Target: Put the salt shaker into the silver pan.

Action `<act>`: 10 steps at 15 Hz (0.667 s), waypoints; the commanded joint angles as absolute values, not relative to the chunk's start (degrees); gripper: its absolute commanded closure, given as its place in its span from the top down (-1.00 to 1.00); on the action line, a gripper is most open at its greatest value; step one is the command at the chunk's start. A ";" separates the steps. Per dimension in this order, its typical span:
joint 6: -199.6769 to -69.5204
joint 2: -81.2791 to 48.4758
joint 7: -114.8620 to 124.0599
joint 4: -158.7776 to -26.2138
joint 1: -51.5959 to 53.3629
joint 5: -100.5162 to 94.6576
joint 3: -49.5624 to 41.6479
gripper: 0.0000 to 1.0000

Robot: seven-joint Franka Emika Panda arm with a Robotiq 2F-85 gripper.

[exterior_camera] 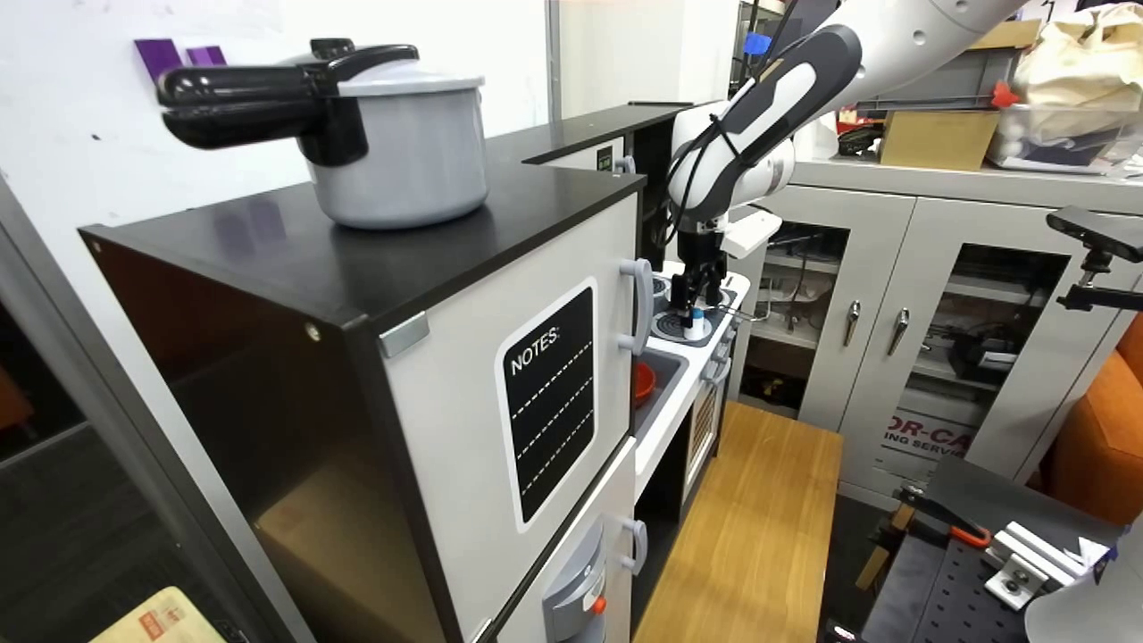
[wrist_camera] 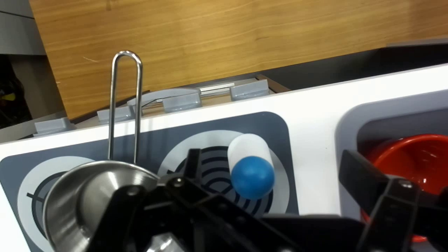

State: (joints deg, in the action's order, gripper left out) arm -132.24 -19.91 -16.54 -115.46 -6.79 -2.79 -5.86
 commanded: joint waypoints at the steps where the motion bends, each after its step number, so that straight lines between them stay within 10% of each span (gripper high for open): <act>1: -132.05 -19.89 -16.30 -115.34 -7.50 -3.15 -5.11 1.00; 9: -131.44 -20.40 -16.78 -114.72 -7.72 -2.56 -4.87 0.97; 10: -131.30 -20.50 -16.78 -114.61 -7.73 -2.45 -4.81 0.68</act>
State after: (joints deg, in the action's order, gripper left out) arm -132.25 -20.00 -16.46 -115.50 -6.78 -2.84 -5.83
